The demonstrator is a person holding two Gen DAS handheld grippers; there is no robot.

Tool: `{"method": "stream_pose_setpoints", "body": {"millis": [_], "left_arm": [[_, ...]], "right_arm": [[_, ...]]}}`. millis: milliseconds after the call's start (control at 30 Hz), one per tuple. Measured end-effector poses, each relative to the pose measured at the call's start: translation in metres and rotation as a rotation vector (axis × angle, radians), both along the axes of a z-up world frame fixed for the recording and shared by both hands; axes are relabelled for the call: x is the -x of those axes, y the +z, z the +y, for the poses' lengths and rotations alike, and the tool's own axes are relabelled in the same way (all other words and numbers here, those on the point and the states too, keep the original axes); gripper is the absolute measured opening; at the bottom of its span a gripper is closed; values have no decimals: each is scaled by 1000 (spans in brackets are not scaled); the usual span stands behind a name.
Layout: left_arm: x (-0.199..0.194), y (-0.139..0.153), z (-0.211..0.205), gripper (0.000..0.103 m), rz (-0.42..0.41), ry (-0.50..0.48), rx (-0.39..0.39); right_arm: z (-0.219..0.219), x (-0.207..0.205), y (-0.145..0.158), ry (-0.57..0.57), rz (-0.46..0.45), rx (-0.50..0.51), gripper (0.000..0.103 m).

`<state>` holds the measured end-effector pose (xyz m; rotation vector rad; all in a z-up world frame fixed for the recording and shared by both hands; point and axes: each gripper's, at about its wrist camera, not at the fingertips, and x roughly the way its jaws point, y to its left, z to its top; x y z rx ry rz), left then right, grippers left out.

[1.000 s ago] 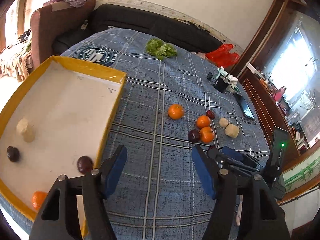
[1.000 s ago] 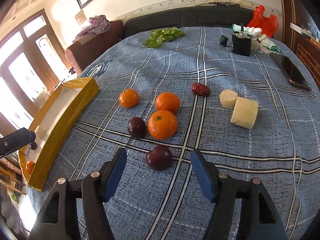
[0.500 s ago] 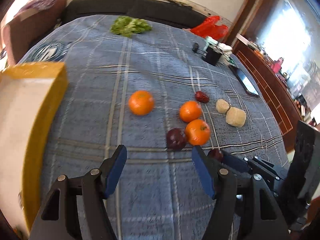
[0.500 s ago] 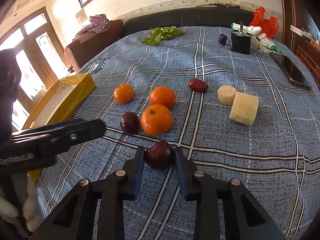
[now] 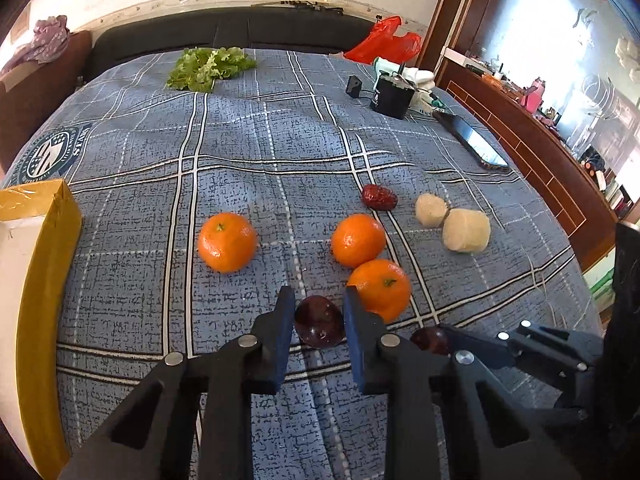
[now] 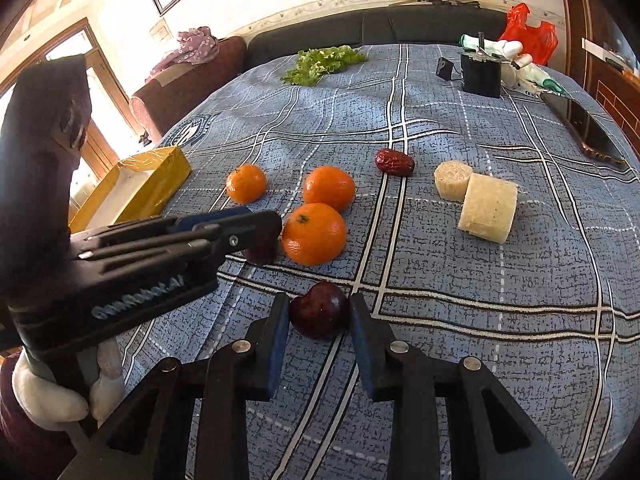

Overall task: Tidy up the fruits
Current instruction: 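Grasp a plum with the left tool while the right tool grasps another plum, then carry both plums into the tray and open both tools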

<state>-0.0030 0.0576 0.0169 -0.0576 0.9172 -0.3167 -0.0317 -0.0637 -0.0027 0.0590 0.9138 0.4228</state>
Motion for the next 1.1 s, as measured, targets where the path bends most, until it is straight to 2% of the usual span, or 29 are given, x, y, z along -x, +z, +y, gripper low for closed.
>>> {"method": "stream_pose_setpoints", "body": {"millis": [100, 200, 233, 300, 367, 533, 700, 900, 1100], "left_arm": [[2, -1, 3, 24, -2, 14, 24], [0, -8, 3, 41, 27, 17, 41], [1, -10, 2, 43, 21, 14, 38], [3, -10, -4, 43, 7, 11, 1], [4, -10, -6, 25, 9, 14, -5], [9, -5, 3, 24, 5, 52, 35], [31, 16, 22, 25, -28, 111, 74], [83, 52, 81, 25, -100, 250, 74], [125, 74, 169, 25, -125, 467, 29]], "right_arm": [[0, 0, 0, 0, -1, 1, 33], [0, 0, 0, -1, -1, 3, 33], [0, 0, 1, -1, -2, 3, 33], [-1, 0, 1, -1, -2, 4, 33], [0, 0, 1, -2, -2, 5, 33], [2, 2, 2, 0, -9, 18, 33], [4, 7, 6, 18, -27, 1, 33], [9, 19, 18, 36, -115, -9, 33], [18, 20, 31, 22, -150, 6, 33]]}}
